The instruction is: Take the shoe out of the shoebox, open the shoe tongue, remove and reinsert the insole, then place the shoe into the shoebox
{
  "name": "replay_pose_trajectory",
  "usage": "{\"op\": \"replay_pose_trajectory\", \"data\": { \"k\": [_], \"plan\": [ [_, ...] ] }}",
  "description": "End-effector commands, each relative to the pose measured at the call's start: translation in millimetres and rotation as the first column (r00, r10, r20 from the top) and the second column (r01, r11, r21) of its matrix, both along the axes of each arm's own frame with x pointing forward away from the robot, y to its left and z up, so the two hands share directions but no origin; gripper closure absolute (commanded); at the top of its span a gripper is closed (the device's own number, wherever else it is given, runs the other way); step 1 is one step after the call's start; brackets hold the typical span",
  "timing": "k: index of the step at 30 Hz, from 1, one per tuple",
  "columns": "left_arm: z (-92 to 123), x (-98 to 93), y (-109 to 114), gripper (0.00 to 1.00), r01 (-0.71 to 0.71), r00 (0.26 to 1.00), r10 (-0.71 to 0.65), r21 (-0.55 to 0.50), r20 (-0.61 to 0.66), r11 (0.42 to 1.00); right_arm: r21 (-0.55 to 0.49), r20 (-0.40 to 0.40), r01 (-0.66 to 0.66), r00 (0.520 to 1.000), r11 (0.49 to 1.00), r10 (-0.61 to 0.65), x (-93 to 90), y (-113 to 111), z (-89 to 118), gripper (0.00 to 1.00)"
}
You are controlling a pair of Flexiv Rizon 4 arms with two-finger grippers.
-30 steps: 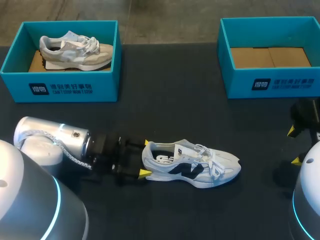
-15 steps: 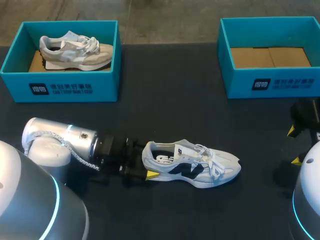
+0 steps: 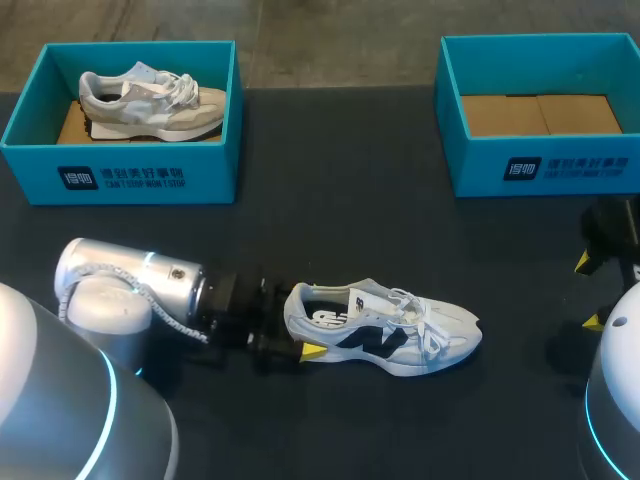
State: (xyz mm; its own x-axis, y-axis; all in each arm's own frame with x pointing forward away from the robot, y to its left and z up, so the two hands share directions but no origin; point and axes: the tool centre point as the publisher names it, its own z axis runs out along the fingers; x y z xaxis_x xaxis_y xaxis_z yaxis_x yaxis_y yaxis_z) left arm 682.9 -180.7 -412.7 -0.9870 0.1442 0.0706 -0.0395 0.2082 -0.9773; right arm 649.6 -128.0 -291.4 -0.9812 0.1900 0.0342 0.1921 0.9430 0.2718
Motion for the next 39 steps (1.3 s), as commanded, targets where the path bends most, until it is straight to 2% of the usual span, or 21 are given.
{"op": "replay_pose_trajectory", "data": {
  "k": [1, 4, 5, 7, 27, 31, 39],
  "plan": [
    [-2, 0.6, -3, 0.00, 0.002, 1.000, -0.002, -0.002, -0.002, 1.000, -0.002, 0.002, 0.000, 1.000, 1.000, 0.000, -1.5, 0, 0, 0.00],
    [-2, 0.5, -5, 0.02, 0.002, 1.000, -0.002, -0.003, -0.004, 1.000, -0.002, 0.002, 0.000, 1.000, 1.000, 0.000, -1.5, 0, 0, 0.00],
    [-3, 0.6, -5, 0.43, 0.001, 1.000, -0.001, -0.003, -0.004, 1.000, -0.002, 0.002, 0.000, 1.000, 1.000, 0.000, -1.5, 0, 0, 0.00],
    [-3, 0.9, -5, 1.00, 0.000, 1.000, 0.000, -0.003, -0.004, 1.000, -0.002, 0.002, 0.000, 1.000, 1.000, 0.000, -1.5, 0, 0, 0.00],
    [-7, 0.1, -3, 1.00, 0.007, 1.000, -0.007, 0.003, -0.001, 1.000, -0.002, 0.002, 0.000, 1.000, 1.000, 0.000, -1.5, 0, 0, 0.00],
    [-7, 0.1, -3, 1.00, 0.007, 1.000, -0.007, 0.003, -0.001, 1.000, -0.016, 0.004, -0.019, 1.000, 1.000, 0.019, 8.7, 12, 13, 0.00],
    [-7, 0.1, -3, 1.00, 0.007, 1.000, -0.007, 0.003, -0.001, 1.000, -0.065, 0.023, -0.013, 1.000, 0.998, 0.014, 15.3, 51, 40, 0.00]
  ]
}}
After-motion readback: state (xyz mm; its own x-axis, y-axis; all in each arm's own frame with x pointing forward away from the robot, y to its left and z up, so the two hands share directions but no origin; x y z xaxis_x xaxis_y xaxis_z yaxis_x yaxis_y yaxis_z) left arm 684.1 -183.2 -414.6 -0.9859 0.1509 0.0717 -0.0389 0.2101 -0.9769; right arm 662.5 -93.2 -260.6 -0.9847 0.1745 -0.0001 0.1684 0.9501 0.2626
